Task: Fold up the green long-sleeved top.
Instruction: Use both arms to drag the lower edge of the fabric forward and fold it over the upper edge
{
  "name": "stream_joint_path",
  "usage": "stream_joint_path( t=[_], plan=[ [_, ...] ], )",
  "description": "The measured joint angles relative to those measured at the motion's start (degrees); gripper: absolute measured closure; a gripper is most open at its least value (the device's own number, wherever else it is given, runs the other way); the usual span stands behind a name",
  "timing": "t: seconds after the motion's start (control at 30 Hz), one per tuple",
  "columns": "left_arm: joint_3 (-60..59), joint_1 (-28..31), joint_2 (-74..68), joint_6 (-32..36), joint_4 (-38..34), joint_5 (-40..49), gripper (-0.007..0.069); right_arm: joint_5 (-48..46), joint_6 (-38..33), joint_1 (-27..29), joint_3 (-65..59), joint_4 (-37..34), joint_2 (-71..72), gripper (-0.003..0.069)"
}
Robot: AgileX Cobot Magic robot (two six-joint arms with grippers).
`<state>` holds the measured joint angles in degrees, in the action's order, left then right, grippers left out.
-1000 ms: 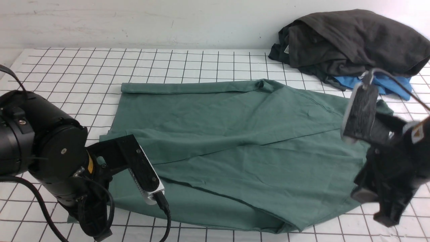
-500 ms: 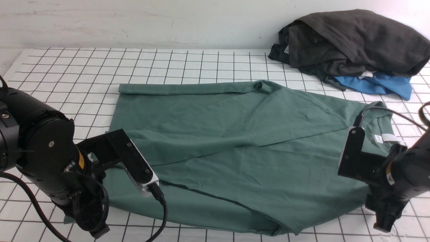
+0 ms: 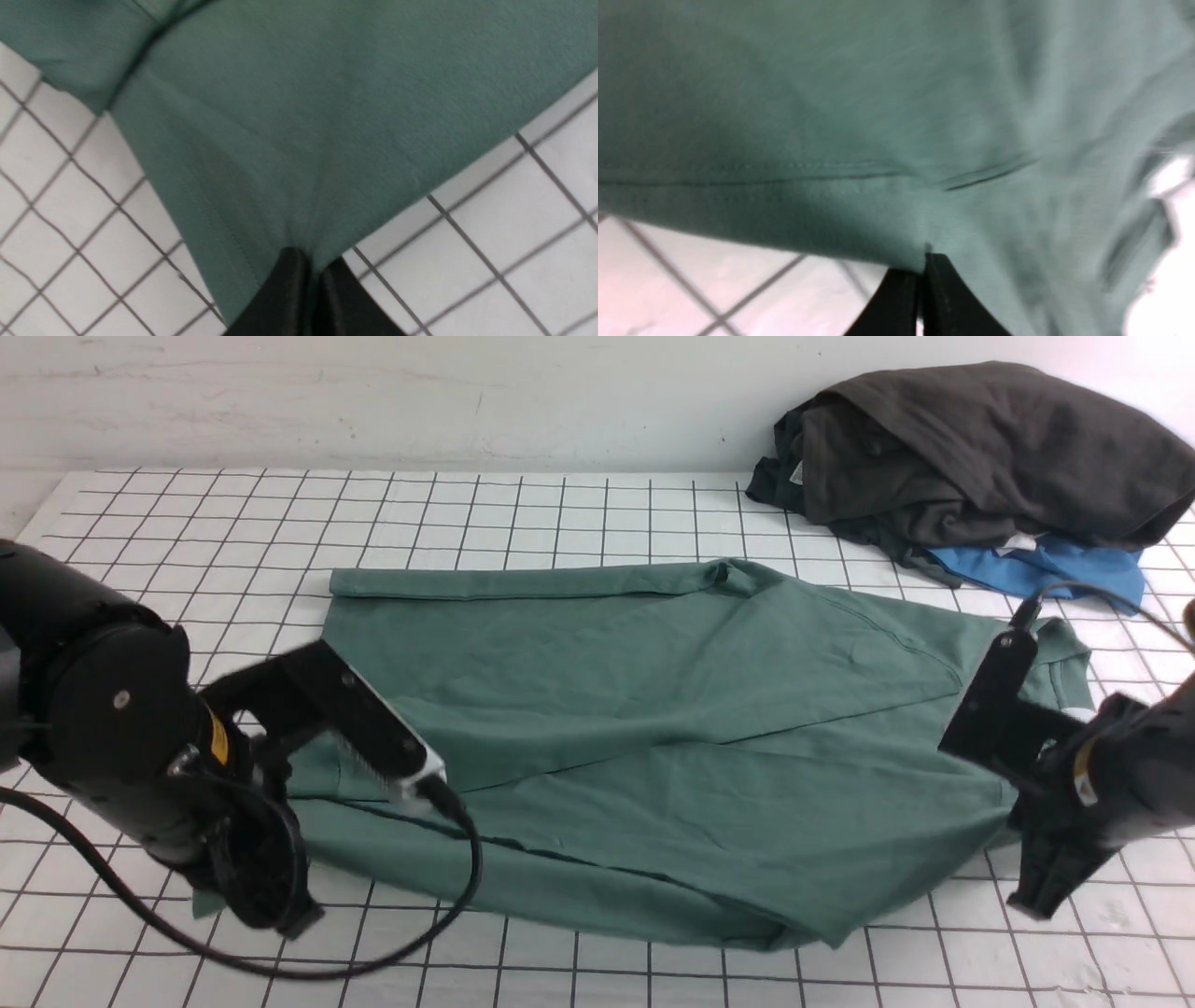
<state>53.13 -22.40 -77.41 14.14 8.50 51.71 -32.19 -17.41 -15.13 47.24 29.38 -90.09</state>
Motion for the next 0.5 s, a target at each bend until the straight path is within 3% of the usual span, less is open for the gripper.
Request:
stream_joint_path(
  t=[0.2, 0.33, 0.5],
  plan=[
    [11.40, 7.33, -4.78, -14.14, 3.45, -6.96, 0.0624, 3.59, 0.47, 1.19, 12.08, 3.65, -0.88, 0.0662],
    [23.16, 12.21, -15.38, -16.65, 5.45, -13.50, 0.0622, 9.25, 0.57, 3.64, 24.62, 4.43, -10.71, 0.0662],
    [33.70, 13.90, -29.22, -17.15, 6.82, -19.58, 0.0622, 9.38, 1.46, 4.44, 40.24, 4.50, -25.38, 0.0662]
  ],
)
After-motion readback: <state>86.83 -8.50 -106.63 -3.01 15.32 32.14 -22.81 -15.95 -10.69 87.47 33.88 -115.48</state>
